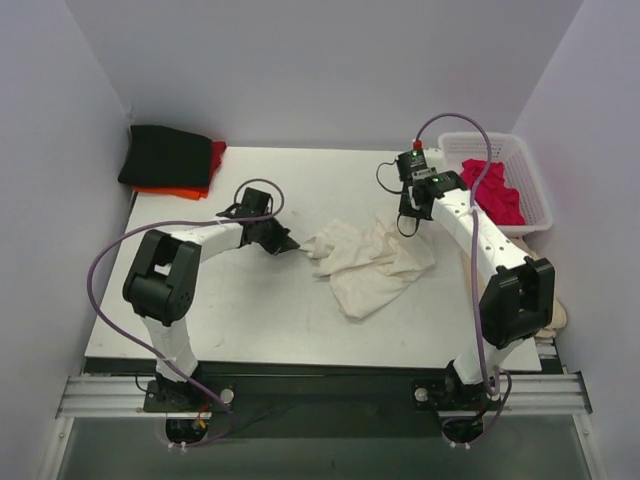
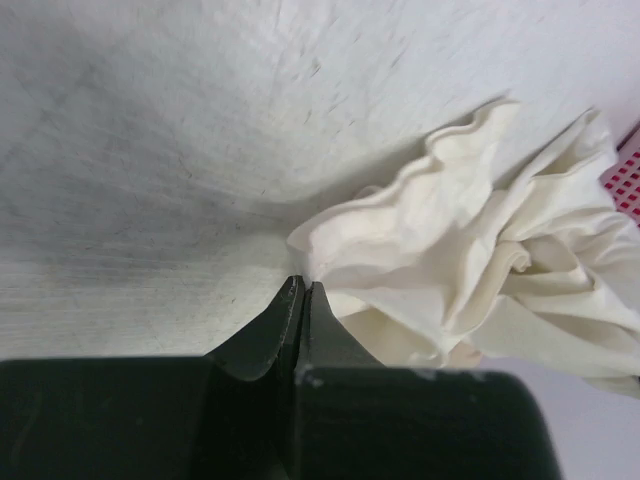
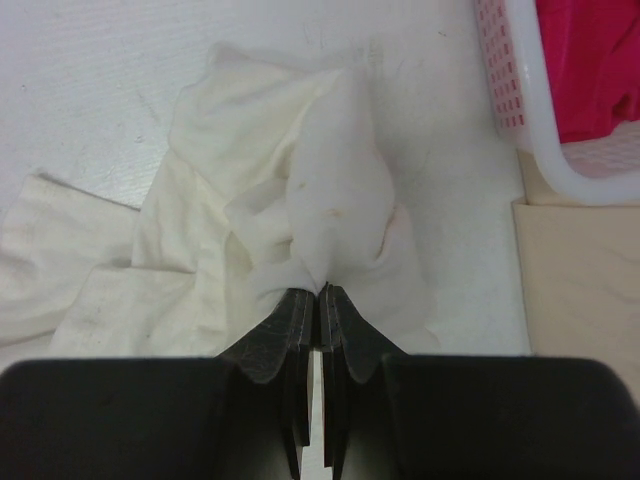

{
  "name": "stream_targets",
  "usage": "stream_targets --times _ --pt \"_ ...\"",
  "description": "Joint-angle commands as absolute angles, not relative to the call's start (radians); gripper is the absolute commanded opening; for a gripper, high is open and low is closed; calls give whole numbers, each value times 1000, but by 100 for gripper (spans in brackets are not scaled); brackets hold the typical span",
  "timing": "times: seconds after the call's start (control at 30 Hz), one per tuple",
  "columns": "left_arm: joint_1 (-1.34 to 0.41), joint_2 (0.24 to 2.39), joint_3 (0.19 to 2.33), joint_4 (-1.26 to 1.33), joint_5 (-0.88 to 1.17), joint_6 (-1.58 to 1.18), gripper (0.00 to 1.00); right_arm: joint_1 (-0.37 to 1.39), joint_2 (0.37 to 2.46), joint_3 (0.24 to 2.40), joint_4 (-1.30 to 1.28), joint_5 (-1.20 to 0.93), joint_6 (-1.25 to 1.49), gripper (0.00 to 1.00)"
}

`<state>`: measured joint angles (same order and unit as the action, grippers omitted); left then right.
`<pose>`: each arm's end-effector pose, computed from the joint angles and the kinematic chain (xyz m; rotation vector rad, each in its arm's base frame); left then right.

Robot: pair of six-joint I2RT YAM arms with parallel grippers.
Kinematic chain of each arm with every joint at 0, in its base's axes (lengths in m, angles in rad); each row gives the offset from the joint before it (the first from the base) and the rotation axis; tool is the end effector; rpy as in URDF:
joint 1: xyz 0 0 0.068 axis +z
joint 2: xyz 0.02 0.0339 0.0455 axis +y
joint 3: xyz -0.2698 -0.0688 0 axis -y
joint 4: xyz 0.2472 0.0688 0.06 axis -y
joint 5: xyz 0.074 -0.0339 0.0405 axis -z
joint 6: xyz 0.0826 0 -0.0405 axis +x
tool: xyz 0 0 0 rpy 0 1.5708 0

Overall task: Fold and stack the t-shirts
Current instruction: Flatten out the tshirt

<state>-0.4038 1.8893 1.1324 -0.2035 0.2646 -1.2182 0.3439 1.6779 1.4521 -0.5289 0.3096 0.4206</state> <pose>0.3718 -0.1823 0.1176 -0.9912 2.5917 -0.8873 0.3986 0.1160 0.2803 0.2408 2.2692 0.0375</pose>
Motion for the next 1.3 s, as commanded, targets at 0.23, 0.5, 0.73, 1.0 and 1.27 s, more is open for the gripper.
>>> stream_targets --times 0.23,0.5,0.73,1.0,1.27 --pt "-279 1668 1376 -390 54 -962 0 262 1488 1523 -609 382 382 0" --pt "-216 1588 1575 -472 -26 -804 0 256 1447 1615 -630 365 344 0" --pt "-169 1533 1750 -555 -92 -658 0 247 1430 1680 -630 394 302 0" --pt "-121 1476 1887 -615 -124 -563 0 239 1402 1695 -629 402 291 0" --pt "-54 1471 2123 -687 -97 -529 0 239 1358 1709 -589 414 259 0"
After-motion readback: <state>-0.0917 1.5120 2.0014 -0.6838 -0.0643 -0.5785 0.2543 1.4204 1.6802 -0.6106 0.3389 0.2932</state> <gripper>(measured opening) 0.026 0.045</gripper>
